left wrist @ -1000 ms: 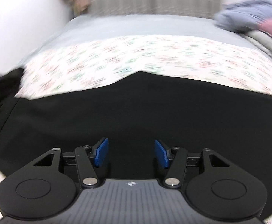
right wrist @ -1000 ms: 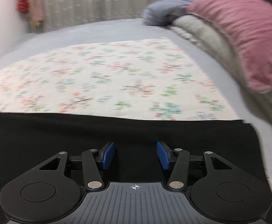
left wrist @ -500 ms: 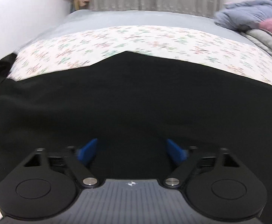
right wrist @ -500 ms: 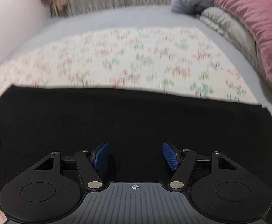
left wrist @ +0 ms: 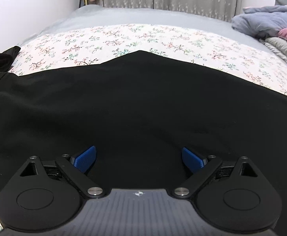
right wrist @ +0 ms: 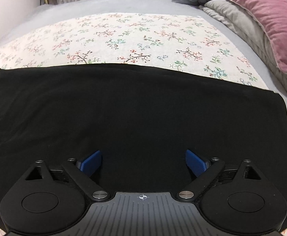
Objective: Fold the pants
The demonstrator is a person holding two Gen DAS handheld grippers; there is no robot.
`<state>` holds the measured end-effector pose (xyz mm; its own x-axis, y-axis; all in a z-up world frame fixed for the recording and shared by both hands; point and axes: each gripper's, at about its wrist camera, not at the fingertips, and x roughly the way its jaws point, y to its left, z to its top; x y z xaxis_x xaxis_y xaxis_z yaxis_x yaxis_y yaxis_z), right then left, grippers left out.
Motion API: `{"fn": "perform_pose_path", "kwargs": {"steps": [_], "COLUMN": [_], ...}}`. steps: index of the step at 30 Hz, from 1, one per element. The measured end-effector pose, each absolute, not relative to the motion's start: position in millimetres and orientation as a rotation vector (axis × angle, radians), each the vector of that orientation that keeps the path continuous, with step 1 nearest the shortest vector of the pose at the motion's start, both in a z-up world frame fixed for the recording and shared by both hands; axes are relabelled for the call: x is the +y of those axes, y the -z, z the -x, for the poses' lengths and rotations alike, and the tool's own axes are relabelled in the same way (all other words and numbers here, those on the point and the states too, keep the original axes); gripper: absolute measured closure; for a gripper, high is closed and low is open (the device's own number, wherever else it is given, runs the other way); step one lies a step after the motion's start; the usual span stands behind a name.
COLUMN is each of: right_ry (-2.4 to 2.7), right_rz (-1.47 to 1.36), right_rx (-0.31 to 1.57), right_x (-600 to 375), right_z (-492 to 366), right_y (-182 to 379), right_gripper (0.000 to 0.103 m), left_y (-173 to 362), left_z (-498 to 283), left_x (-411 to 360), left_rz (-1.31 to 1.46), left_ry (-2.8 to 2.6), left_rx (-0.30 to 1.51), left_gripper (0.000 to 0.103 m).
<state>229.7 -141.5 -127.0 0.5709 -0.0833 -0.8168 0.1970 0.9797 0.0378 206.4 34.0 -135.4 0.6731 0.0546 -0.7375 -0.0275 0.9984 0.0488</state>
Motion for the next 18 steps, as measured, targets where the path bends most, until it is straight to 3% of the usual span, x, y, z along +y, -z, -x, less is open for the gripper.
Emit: {"fn": "perform_pose_path", "kwargs": {"steps": [2, 11, 18], "right_ry": [0.159, 0.063, 0.013], "right_rz": [-0.131, -0.062, -0.09], "right_rx": [0.947, 1.004, 0.906], "right_x": [-137.2, -154.9, -195.2], "right_z": [-219.7, -170.9, -149.8], "right_y": [127.2, 122.9, 132.2], "right_gripper": [0.0, 0.0, 0.0], "left_y": [134.3, 137.8, 139.0], "left_z": [-206.9, -214.8, -207.9], "left_x": [37.0, 41.2, 35.9], "left_rz": [-0.017, -0.008, -0.02], "left_ry": [-0.042, -0.052, -0.078], "left_rx": [0.839, 0.832, 0.805], "left_gripper": [0.0, 0.0, 0.0]}}
